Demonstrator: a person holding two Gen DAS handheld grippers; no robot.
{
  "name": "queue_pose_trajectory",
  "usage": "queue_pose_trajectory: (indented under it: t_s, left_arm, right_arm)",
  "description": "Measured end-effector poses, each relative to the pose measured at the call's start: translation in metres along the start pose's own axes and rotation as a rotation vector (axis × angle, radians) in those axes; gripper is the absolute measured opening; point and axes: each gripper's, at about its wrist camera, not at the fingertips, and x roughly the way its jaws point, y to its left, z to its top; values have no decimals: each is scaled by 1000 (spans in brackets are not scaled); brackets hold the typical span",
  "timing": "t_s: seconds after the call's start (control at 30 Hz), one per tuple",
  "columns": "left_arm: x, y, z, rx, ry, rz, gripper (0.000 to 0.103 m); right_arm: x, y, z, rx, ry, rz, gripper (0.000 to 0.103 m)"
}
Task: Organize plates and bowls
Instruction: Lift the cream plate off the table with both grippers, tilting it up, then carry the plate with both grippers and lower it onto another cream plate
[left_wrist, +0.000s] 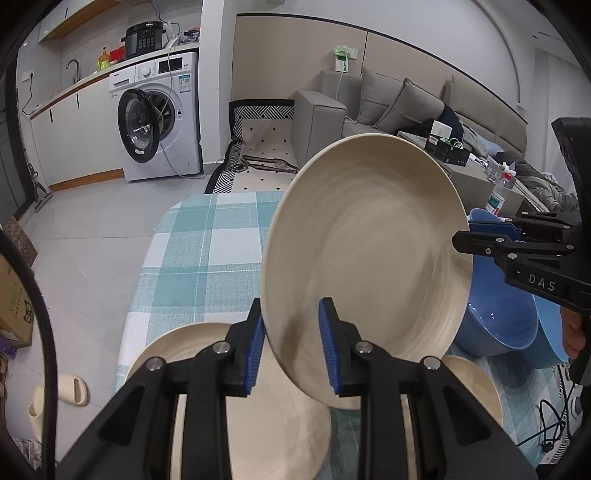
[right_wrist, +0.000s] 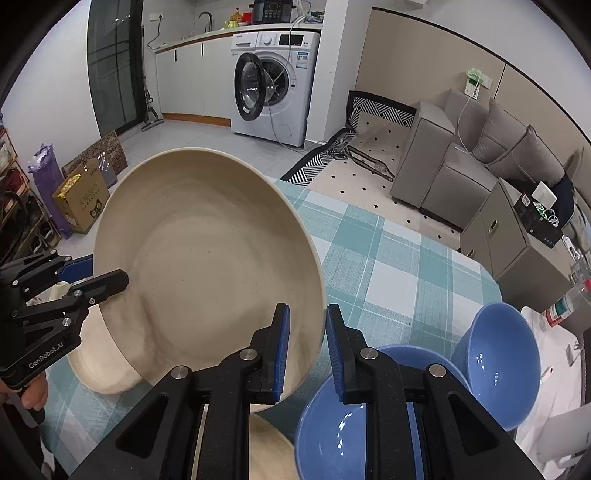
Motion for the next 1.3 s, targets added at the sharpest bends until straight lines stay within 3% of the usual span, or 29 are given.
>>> queue_pose_trajectory:
  t_s: [0.77,1.3]
  left_arm:
    - [-57,-33,-46,40,-47,-10,27]
    - [-69,-44,-83,23,-42,-37,27]
  right_arm:
    - [-81,9,-75,43,-93,19,20]
    - [-102,12,-128,112,-110,63,20]
